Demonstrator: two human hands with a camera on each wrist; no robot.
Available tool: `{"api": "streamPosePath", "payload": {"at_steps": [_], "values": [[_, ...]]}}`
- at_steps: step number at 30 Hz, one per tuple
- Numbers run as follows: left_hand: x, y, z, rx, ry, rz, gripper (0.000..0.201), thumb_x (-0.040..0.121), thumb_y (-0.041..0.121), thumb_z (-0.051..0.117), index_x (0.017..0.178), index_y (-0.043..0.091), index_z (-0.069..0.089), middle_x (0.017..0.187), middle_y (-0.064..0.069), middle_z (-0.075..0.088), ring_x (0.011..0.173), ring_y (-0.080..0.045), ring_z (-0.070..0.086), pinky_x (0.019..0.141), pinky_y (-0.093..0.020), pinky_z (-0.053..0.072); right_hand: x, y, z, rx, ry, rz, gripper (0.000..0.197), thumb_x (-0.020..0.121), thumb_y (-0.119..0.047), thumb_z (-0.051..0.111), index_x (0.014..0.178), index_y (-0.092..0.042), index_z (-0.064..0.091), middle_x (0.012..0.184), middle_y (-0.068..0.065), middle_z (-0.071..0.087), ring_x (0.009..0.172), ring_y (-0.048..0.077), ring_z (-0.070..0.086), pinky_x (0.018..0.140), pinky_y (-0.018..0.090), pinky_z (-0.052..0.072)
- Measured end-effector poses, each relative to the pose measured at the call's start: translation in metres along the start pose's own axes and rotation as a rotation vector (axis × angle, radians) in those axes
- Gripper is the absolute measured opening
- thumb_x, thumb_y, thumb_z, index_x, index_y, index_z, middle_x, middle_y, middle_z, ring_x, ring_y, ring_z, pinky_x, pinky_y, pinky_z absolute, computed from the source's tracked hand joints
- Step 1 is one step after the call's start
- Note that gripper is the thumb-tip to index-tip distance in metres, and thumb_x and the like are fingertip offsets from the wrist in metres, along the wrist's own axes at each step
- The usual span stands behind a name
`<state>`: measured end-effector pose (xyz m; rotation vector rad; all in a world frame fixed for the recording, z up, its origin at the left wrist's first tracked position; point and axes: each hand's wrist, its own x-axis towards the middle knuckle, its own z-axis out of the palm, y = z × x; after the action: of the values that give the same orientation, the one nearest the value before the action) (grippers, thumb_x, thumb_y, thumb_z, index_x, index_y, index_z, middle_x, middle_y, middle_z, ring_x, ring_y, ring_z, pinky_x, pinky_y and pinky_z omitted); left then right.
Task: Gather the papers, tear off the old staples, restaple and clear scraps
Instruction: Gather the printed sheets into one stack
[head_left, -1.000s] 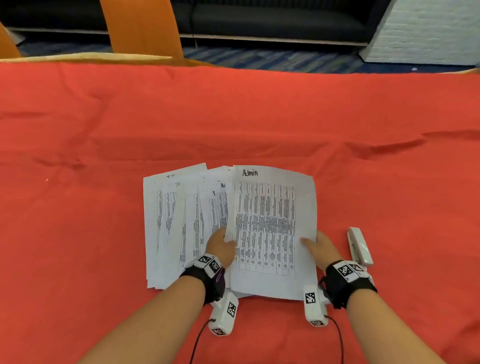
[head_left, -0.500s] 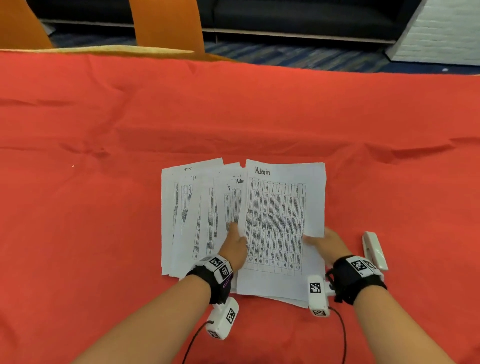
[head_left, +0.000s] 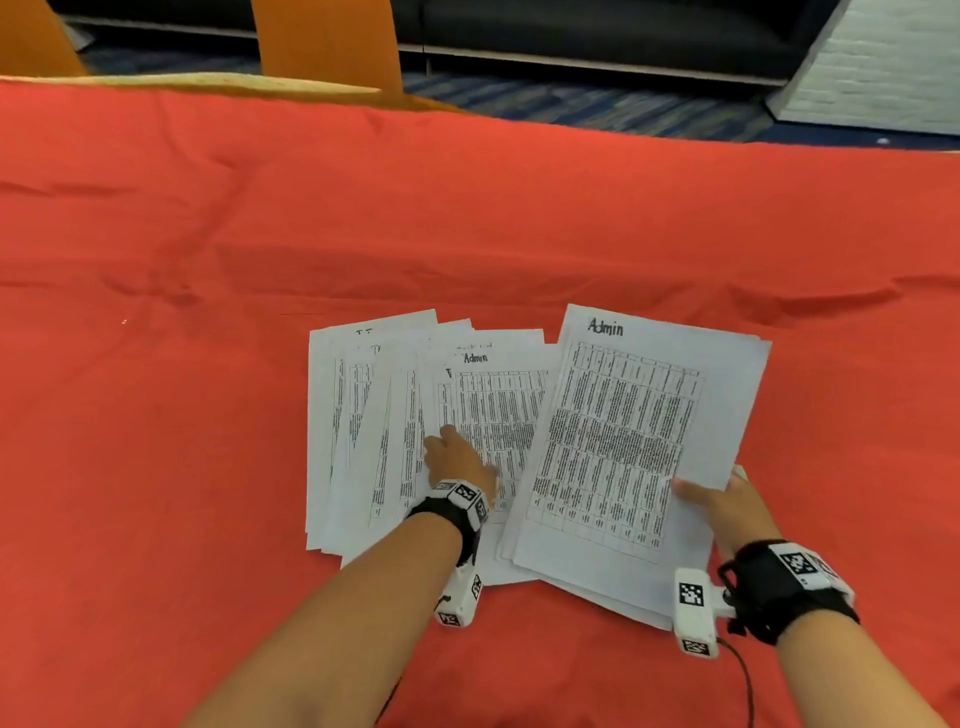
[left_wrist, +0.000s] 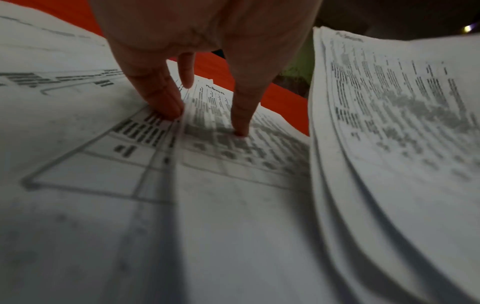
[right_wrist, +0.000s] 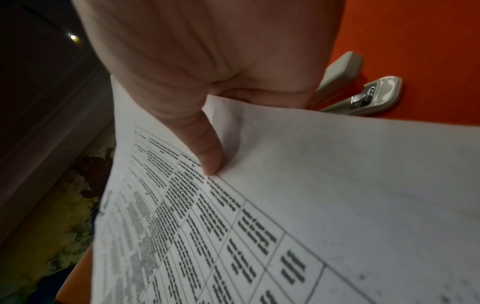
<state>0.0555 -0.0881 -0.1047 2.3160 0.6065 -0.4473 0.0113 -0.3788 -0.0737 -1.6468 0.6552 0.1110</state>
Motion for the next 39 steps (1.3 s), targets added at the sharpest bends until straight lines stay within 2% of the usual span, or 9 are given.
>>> {"api": "streamPosePath", "payload": {"at_steps": [6, 11, 17, 21, 26, 29, 30, 33, 39], "values": [[0.013, -0.004, -0.004, -0.060, -0.114, -0.030, 0.049, 0.089, 0.007, 0.052, 0.134, 0.004, 0.032, 0.119, -0.016, 0.054, 0.106, -0.030, 0.059, 0.086, -0.038, 0.053, 0.014, 0.009, -0.002, -0.004, -0.029, 0.027, 0.045, 0.083, -0.003, 0.066, 0.127, -0.008, 0.056, 0.119, 0.013, 0.067, 0.102, 0.031, 0.066, 0.099, 0.054, 0.046], [0.012, -0.021, -0.014, 0.230, 0.029, 0.022, 0.043, 0.088, 0.017, 0.055, 0.130, 0.010, 0.046, 0.130, -0.014, 0.037, 0.120, -0.028, 0.040, 0.096, -0.035, 0.044, 0.015, -0.006, 0.008, 0.014, -0.021, 0.036, 0.036, 0.086, 0.005, 0.060, 0.121, 0.000, 0.059, 0.105, 0.013, 0.067, 0.084, 0.022, 0.065, 0.089, 0.041, 0.048], [0.015, -0.015, -0.016, 0.056, -0.082, 0.014, 0.042, 0.085, 0.000, 0.055, 0.125, 0.003, 0.044, 0.123, -0.017, 0.045, 0.094, -0.025, 0.054, 0.080, -0.031, 0.051, 0.023, -0.014, 0.025, 0.027, -0.057, 0.061, 0.036, 0.085, 0.005, 0.061, 0.120, -0.004, 0.059, 0.111, 0.013, 0.065, 0.083, 0.021, 0.065, 0.089, 0.042, 0.048], [0.006, -0.011, -0.020, -0.173, -0.044, -0.010, 0.048, 0.084, -0.010, 0.046, 0.127, 0.006, 0.032, 0.085, -0.003, 0.048, 0.069, -0.018, 0.052, 0.055, -0.030, 0.048, 0.024, -0.018, 0.033, 0.047, -0.076, 0.075, 0.039, 0.085, 0.007, 0.060, 0.123, -0.001, 0.057, 0.112, 0.014, 0.063, 0.081, 0.020, 0.063, 0.087, 0.040, 0.047], [-0.001, -0.012, -0.033, -0.460, -0.063, -0.059, 0.057, 0.089, -0.005, 0.041, 0.141, 0.013, 0.025, 0.133, -0.014, 0.046, 0.058, -0.011, 0.048, 0.050, -0.025, 0.045, 0.023, -0.029, 0.041, 0.036, -0.155, 0.109, 0.038, 0.085, 0.007, 0.060, 0.122, 0.002, 0.058, 0.114, 0.016, 0.064, 0.095, 0.031, 0.064, 0.087, 0.041, 0.049], [0.001, -0.012, -0.045, -0.496, -0.150, -0.064, 0.054, 0.091, -0.003, 0.039, 0.144, 0.009, 0.035, 0.101, -0.005, 0.058, 0.059, -0.012, 0.047, 0.045, -0.019, 0.043, 0.021, -0.037, 0.051, 0.015, -0.233, 0.111, 0.034, 0.082, 0.012, 0.059, 0.115, 0.002, 0.060, 0.115, 0.020, 0.063, 0.092, 0.031, 0.064, 0.084, 0.041, 0.051], [0.000, -0.012, -0.050, -0.528, -0.161, -0.073, 0.055, 0.091, -0.004, 0.041, 0.144, 0.008, 0.035, 0.094, -0.004, 0.058, 0.063, -0.015, 0.052, 0.047, -0.020, 0.045, 0.020, -0.038, 0.055, 0.001, -0.259, 0.111, 0.033, 0.082, 0.012, 0.060, 0.113, 0.002, 0.060, 0.116, 0.021, 0.064, 0.094, 0.032, 0.064, 0.087, 0.043, 0.051], [-0.004, -0.010, -0.063, -0.588, -0.179, -0.121, 0.062, 0.088, -0.007, 0.047, 0.146, 0.004, 0.029, 0.126, -0.008, 0.054, 0.098, -0.028, 0.059, 0.073, -0.030, 0.048, 0.017, -0.039, 0.067, -0.025, -0.307, 0.117, 0.040, 0.081, 0.010, 0.062, 0.120, 0.004, 0.058, 0.120, 0.022, 0.064, 0.106, 0.037, 0.063, 0.097, 0.050, 0.048], [-0.013, -0.011, -0.064, -0.686, -0.206, -0.068, 0.036, 0.088, -0.008, 0.036, 0.119, 0.002, 0.052, 0.132, -0.018, 0.053, 0.094, -0.025, 0.055, 0.080, -0.037, 0.049, 0.010, -0.040, 0.091, -0.042, -0.256, 0.059, 0.032, 0.095, -0.017, 0.051, 0.126, -0.012, 0.055, 0.123, 0.010, 0.064, 0.111, 0.029, 0.062, 0.102, 0.049, 0.046]]}}
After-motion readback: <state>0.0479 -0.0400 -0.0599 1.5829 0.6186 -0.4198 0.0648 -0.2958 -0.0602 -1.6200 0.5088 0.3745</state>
